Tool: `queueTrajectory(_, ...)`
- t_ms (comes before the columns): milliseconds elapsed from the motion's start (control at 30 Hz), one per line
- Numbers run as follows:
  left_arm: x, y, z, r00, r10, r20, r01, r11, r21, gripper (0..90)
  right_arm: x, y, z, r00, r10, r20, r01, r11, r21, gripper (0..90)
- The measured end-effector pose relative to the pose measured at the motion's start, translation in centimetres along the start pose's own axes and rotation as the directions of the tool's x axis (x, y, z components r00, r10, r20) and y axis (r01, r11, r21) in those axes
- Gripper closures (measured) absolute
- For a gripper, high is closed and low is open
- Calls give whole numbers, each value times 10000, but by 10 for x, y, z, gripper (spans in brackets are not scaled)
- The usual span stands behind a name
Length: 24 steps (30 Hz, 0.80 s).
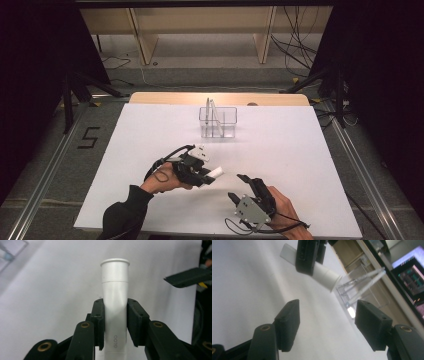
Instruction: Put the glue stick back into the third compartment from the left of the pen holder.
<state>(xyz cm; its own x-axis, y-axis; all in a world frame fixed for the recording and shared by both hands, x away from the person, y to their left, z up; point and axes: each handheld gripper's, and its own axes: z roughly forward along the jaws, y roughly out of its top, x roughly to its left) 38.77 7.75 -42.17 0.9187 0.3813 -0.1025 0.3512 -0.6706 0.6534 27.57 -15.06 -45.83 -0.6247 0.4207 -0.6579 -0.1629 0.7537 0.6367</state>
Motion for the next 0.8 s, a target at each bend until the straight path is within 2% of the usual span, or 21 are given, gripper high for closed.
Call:
queueTrajectory(33, 1, 0, -1, 9999, -113, -97, 112, 9998, -137, 692, -2, -2, -1, 9989, 477, -37, -477, 9988, 56, 361)
queueTrajectory(67, 2, 1, -2, 9997, -212, -154, 208, 9994, -263, 692, -4, -3, -2, 9974, 714, -76, -713, 9974, 61, 358)
queueTrajectory(100, 3, 1, -3, 9990, -379, -239, 367, 9982, -482, 692, -6, -5, -3, 9934, 1137, -153, -1136, 9935, 66, 350)
queueTrajectory(133, 4, 1, -3, 9984, -485, -298, 466, 9969, -631, 692, -11, -7, -5, 9835, 1787, -287, -1787, 9839, 14, 341)
queueTrajectory(167, 5, 1, -5, 9972, -640, -394, 606, 9948, -821, 692, -14, -9, -6, 9744, 2219, -373, -2224, 9749, -83, 341)
queueTrajectory(200, 7, 2, -6, 9959, -766, -478, 714, 9922, -1026, 692, -18, -11, -8, 9581, 2815, -522, -2827, 9590, -179, 341)
queueTrajectory(233, 9, 2, -7, 9938, -939, -592, 856, 9879, -1294, 692, -22, -13, -10, 9371, 3432, -629, -3454, 9380, -280, 340)
queueTrajectory(267, 10, 3, -7, 9927, -1024, -639, 925, 9856, -1412, 692, -27, -16, -13, 9124, 4020, -770, -4054, 9135, -340, 337)
queueTrajectory(367, 14, 3, -9, 9869, -1375, -840, 1202, 9754, -1847, 692, -35, -22, -16, 8752, 4753, -907, -4802, 8761, -429, 328)
queueTrajectory(500, 18, 3, -11, 9819, -1568, -1062, 1305, 9666, -2207, 692, -43, -31, -21, 8225, 5594, -1028, -5662, 8225, -541, 327)
queueTrajectory(567, 22, 4, -12, 9776, -1754, -1159, 1426, 9583, -2478, 692, -45, -35, -22, 7979, 5934, -1054, -6005, 7977, -549, 323)
queueTrajectory(600, 23, 4, -12, 9762, -1825, -1167, 1482, 9555, -2550, 692, -46, -37, -23, 7878, 6067, -1062, -6140, 7873, -560, 319)
queueTrajectory(633, 25, 5, -12, 9735, -1943, -1206, 1559, 9497, -2717, 691, -47, -38, -23, 7811, 6146, -1105, -6224, 7806, -572, 316)
queueTrajectory(667, 26, 6, -13, 9715, -2036, -1217, 1623, 9448, -2848, 692, -48, -40, -24, 7647, 6333, -1189, -6419, 7649, -540, 312)
queueTrajectory(700, 28, 7, -13, 9689, -2159, -1208, 1717, 9385, -2997, 692, -48, -42, -24, 7583, 6410, -1186, -6496, 7583, -550, 306)
queueTrajectory(767, 30, 9, -13, 9653, -2315, -1212, 1820, 9283, -3242, 692, -48, -45, -25, 7568, 6436, -1141, -6514, 7570, -503, 293)
queueTrajectory(800, 32, 10, -12, 9631, -2428, -1164, 1916, 9216, -3375, 692, -48, -45, -26, 7514, 6499, -1142, -6576, 7519, -470, 288)
